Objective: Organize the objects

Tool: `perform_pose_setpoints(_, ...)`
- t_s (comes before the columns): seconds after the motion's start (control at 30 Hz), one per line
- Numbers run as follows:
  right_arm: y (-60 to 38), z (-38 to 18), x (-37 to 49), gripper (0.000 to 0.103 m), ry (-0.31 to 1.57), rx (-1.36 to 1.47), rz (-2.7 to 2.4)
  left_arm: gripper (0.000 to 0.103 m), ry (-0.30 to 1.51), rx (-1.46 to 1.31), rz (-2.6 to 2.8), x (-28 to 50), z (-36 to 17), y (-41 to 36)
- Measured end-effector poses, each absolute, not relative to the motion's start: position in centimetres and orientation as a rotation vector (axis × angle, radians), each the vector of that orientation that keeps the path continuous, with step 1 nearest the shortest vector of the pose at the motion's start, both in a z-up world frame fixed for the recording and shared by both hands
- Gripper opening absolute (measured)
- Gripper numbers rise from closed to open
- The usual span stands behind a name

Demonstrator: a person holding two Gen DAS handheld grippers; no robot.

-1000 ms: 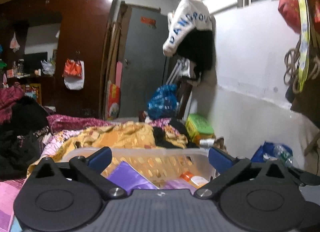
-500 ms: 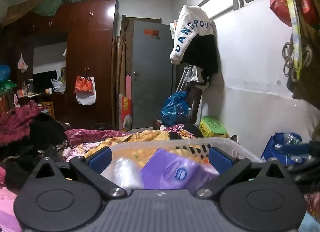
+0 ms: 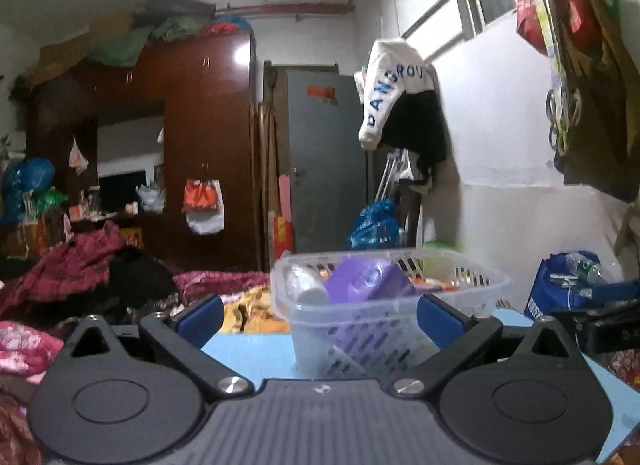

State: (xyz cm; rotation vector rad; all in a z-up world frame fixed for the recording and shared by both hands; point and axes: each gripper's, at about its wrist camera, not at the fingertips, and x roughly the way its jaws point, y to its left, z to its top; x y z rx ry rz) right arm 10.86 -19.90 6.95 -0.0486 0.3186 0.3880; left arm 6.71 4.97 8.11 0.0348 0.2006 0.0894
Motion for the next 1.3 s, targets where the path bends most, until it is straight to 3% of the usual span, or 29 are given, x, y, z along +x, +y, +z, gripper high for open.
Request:
perform_pose_setpoints(0.37,-20.2,5.6,12.3,0.103,0.406,0.033,0.417,0.103,0.331,-0.006,0.046,8.9,5.1,4.8)
perform_pose_setpoints(1.3,-19.8,5.5,7.4,0.103,0.335,0.021,0.430,0.103,0.258,0.003,0.028,4.1,4.9,3.4)
